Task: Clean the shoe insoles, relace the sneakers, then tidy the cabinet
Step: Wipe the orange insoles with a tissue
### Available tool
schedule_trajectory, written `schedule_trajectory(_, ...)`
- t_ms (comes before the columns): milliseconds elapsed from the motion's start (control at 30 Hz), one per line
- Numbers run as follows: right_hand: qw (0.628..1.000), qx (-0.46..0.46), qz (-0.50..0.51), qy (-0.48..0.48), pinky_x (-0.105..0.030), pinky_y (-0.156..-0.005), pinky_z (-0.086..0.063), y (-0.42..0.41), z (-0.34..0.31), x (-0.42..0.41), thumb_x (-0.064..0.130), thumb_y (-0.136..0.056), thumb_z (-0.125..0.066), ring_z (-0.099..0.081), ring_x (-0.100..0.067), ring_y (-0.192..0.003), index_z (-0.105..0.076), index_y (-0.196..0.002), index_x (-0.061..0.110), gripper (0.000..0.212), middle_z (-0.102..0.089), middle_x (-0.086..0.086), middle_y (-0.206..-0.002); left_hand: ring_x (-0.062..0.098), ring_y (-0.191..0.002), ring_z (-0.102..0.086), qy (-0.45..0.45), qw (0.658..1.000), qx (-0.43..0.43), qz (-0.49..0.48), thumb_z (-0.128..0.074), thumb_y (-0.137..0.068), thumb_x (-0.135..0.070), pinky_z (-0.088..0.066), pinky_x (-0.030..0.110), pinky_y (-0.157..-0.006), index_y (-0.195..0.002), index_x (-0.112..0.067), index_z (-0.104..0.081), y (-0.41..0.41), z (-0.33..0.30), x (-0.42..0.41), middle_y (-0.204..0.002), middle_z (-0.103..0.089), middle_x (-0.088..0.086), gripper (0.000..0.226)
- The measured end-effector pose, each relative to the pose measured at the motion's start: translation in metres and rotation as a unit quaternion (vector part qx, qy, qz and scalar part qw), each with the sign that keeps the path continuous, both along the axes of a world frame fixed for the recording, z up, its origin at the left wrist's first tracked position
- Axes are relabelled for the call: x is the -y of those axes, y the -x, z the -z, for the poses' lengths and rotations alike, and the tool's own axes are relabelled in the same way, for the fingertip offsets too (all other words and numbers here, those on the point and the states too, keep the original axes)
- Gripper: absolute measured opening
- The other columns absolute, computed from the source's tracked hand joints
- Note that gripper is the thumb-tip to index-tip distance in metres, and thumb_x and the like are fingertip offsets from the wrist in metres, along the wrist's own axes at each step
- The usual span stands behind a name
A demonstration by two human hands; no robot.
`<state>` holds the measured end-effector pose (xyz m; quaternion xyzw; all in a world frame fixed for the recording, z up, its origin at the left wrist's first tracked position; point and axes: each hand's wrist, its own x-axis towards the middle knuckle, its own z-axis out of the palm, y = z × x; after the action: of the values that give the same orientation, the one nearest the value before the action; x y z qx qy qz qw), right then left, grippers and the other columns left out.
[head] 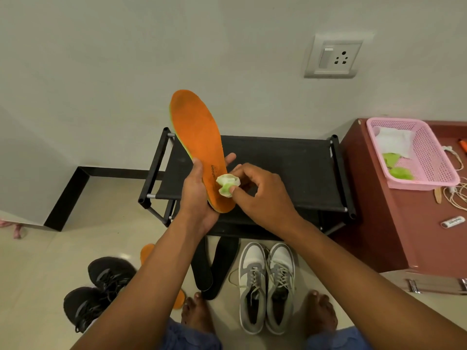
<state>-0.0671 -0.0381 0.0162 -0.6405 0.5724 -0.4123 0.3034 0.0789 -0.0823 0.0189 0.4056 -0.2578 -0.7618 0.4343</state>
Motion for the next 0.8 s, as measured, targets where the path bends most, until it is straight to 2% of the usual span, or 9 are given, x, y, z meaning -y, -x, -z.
schedule_trajectory(67, 0.999, -0.043, 0.009, 0.030, -0.041, -0.070, -0.059, 0.0001, -0.0010, -0.0003, 0.040, -0.095, -0.064, -0.067, -0.011, -0.083, -0.067, -0.105, 0.028, 0.017, -0.070, 0.012, -0.093, 0.028, -0.126, -0.065, 0.013, 1.000, 0.002, -0.006, -0.014, -0.108, -0.058, -0.044, 0.050, -0.111, -0.151, -0.023, -0.039, -0.0008, -0.0011, -0.0002, -0.137, -0.067, 0.004, 0.061)
schedule_trajectory(133, 0.994, -0.095, 0.019, 0.058, -0.039, -0.066, -0.056, -0.0004, -0.0009, -0.0018, 0.042, -0.093, -0.060, -0.063, -0.011, -0.079, -0.066, -0.103, 0.028, 0.017, -0.066, 0.012, -0.090, 0.029, -0.126, -0.065, 0.021, 1.000, -0.001, -0.012, -0.014, -0.108, -0.057, -0.049, 0.049, -0.106, -0.150, -0.023, -0.039, -0.0004, -0.0021, -0.0004, -0.136, -0.068, 0.006, 0.059)
schedule_trajectory(267, 0.986, -0.146, 0.034, 0.080, -0.026, -0.063, -0.049, -0.0027, -0.0026, -0.0037, 0.036, -0.091, -0.062, -0.055, -0.007, -0.076, -0.069, -0.098, 0.026, 0.014, -0.060, 0.013, -0.088, 0.027, -0.127, -0.064, 0.018, 1.000, -0.001, -0.009, -0.014, -0.108, -0.058, -0.048, 0.051, -0.107, -0.145, -0.025, -0.044, 0.0015, -0.0040, -0.0026, -0.137, -0.068, 0.005, 0.058)
schedule_trajectory(333, 0.987, -0.139, 0.008, 0.076, -0.023, -0.067, -0.044, -0.0040, -0.0026, -0.0032, 0.037, -0.091, -0.061, -0.054, -0.006, -0.078, -0.072, -0.094, 0.024, 0.018, -0.059, 0.014, -0.088, 0.028, -0.130, -0.062, 0.011, 1.000, 0.000, -0.004, -0.015, -0.107, -0.059, -0.045, 0.053, -0.111, -0.140, -0.026, -0.049, 0.0026, -0.0044, -0.0034, -0.137, -0.067, 0.004, 0.058)
schedule_trajectory(433, 0.991, -0.111, -0.049, 0.053, -0.029, -0.078, -0.051, -0.0065, 0.0002, -0.0034, 0.039, -0.091, -0.061, -0.058, -0.007, -0.086, -0.074, -0.094, 0.023, 0.022, -0.066, 0.010, -0.093, 0.028, -0.131, -0.061, -0.002, 1.000, 0.001, -0.002, -0.015, -0.106, -0.061, -0.042, 0.054, -0.114, -0.137, -0.025, -0.052, 0.0044, -0.0025, -0.0032, -0.138, -0.067, 0.005, 0.060)
schedule_trajectory(500, 0.995, -0.071, -0.056, 0.035, -0.024, -0.076, -0.052, -0.0075, -0.0009, -0.0045, 0.033, -0.091, -0.067, -0.061, -0.005, -0.085, -0.072, -0.098, 0.023, 0.013, -0.068, 0.011, -0.093, 0.027, -0.131, -0.061, -0.013, 1.000, -0.002, 0.002, -0.015, -0.106, -0.062, -0.042, 0.052, -0.114, -0.131, -0.022, -0.062, 0.0054, -0.0035, -0.0042, -0.136, -0.068, 0.006, 0.067)
schedule_trajectory(567, 0.999, -0.019, -0.041, 0.013, -0.017, -0.072, -0.052, -0.0069, -0.0032, -0.0044, 0.026, -0.090, -0.075, -0.064, -0.004, -0.083, -0.067, -0.104, 0.024, 0.016, -0.068, 0.012, -0.093, 0.029, -0.128, -0.063, -0.023, 1.000, -0.007, 0.007, -0.015, -0.106, -0.062, -0.045, 0.050, -0.112, -0.118, -0.018, -0.075, 0.0046, -0.0047, -0.0049, -0.133, -0.069, 0.009, 0.075)
schedule_trajectory(700, 1.000, 0.009, -0.006, -0.003, -0.019, -0.079, -0.058, -0.0065, -0.0021, -0.0030, 0.027, -0.089, -0.080, -0.068, -0.003, -0.090, -0.070, -0.101, 0.023, 0.016, -0.071, 0.016, -0.097, 0.029, -0.132, -0.060, -0.022, 1.000, -0.014, 0.005, -0.014, -0.106, -0.063, -0.042, 0.051, -0.114, -0.144, -0.017, -0.051, 0.0010, -0.0021, -0.0017, -0.142, -0.064, 0.006, 0.071)
schedule_trajectory(800, 1.000, -0.005, -0.024, -0.004, -0.014, -0.079, -0.054, -0.0080, -0.0016, -0.0043, 0.030, -0.089, -0.080, -0.068, -0.001, -0.092, -0.077, -0.104, 0.022, 0.017, -0.074, 0.015, -0.102, 0.028, -0.132, -0.060, -0.016, 1.000, -0.022, -0.011, -0.013, -0.106, -0.062, -0.043, 0.052, -0.111, -0.139, -0.022, -0.050, 0.0007, -0.0035, -0.0009, -0.140, -0.065, 0.006, 0.063)
